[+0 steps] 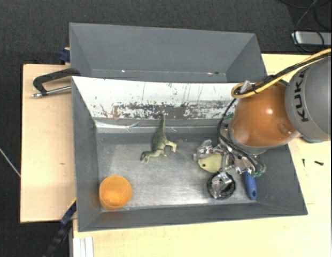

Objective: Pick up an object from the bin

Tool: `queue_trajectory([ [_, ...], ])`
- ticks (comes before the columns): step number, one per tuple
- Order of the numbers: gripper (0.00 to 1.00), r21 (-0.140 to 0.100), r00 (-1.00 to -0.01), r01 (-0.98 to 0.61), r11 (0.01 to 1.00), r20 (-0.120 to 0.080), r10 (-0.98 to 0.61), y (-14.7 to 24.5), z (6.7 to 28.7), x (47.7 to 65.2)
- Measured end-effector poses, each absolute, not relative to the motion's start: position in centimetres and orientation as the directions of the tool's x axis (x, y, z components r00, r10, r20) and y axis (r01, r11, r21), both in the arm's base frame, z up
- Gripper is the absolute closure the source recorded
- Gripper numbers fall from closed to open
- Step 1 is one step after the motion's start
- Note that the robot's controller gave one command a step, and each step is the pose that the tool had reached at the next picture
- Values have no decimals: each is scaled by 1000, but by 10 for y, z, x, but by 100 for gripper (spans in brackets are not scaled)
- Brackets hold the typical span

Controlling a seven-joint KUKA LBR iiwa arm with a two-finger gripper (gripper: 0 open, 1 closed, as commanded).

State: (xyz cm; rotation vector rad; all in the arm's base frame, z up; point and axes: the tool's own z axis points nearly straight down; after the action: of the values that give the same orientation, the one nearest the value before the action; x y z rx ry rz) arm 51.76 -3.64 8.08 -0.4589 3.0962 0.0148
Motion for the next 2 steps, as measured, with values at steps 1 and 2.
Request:
queue_trajectory([
  [1,0,23,-911,-412,911,10,-413,-103,83,499],
  [2,100,21,-910,-414,910,11,-414,-104,84,499],
])
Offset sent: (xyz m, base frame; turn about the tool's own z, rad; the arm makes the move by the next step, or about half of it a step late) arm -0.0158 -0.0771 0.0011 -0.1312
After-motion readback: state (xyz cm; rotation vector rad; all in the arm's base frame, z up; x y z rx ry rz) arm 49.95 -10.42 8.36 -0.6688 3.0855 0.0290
